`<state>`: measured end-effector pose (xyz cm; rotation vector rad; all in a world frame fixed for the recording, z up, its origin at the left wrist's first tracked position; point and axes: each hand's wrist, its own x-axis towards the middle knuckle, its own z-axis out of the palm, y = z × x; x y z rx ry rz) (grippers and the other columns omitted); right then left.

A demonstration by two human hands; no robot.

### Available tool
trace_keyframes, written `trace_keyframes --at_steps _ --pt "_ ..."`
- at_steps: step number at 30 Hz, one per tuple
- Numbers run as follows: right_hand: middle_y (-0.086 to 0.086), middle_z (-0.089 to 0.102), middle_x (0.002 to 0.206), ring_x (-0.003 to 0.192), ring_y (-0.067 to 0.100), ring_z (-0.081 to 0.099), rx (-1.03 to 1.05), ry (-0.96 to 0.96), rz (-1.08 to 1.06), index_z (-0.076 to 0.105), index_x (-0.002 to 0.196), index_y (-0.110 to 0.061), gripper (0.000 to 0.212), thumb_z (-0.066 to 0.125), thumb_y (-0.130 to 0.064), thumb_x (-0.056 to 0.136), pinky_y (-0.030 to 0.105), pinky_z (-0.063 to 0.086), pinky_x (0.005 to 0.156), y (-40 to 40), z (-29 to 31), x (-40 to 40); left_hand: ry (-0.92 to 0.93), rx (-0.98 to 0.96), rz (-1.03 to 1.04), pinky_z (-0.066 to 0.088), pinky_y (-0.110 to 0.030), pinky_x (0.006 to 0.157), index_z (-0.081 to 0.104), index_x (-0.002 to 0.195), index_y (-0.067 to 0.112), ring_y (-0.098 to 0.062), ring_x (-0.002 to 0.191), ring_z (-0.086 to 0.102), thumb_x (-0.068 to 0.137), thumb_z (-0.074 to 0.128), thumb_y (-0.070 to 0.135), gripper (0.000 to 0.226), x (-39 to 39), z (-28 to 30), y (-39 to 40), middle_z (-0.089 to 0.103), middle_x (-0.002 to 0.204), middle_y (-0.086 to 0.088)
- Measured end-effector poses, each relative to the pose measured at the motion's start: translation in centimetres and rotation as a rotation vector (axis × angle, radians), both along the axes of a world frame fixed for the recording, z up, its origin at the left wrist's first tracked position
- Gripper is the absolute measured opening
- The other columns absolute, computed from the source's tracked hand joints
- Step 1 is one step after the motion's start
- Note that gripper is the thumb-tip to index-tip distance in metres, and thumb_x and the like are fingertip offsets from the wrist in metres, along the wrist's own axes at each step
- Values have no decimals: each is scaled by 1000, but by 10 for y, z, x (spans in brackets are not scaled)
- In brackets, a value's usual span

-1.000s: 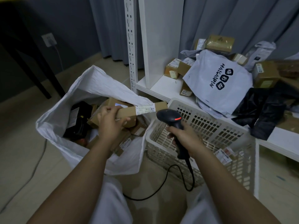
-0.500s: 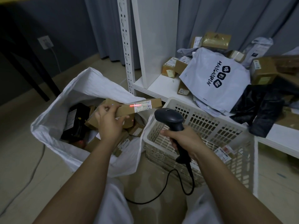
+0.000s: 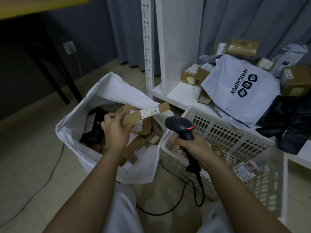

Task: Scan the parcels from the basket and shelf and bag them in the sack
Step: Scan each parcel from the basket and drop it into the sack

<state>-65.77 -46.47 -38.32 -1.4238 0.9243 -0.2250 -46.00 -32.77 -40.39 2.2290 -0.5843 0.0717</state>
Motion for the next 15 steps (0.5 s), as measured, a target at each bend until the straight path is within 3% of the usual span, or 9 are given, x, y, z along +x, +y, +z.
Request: trace_keyframes --at_steps 6,10,12,15 --pt "4 53 52 45 14 46 44 -49 -49 56 71 -7 23 74 -16 83 26 39 46 9 -7 30 -56 -29 180 33 -29 85 63 120 16 -32 115 41 82 74 25 41 30 -1 41 39 123 -13" --pt "7 53 56 45 16 47 38 -42 -51 57 73 -7 23 74 -17 83 27 39 47 13 -13 50 -82 4 320 40 -36 87 61 119 6 -37 111 48 84 71 18 39 60 -6 56 42 125 -21" --pt "8 54 57 46 17 48 52 -37 -60 58 74 -7 21 74 -15 83 28 40 47 13 -17 56 -17 104 286 38 -33 84 50 133 3 -38 112 49 89 60 7 45 73 -15 57 39 136 -26" --pt "8 56 59 48 17 49 68 -23 -61 60 78 -7 18 75 -16 83 28 41 47 11 -20 59 196 195 47 35 -26 89 17 153 11 -32 126 44 89 55 3 74 79 -35 51 4 159 -18"
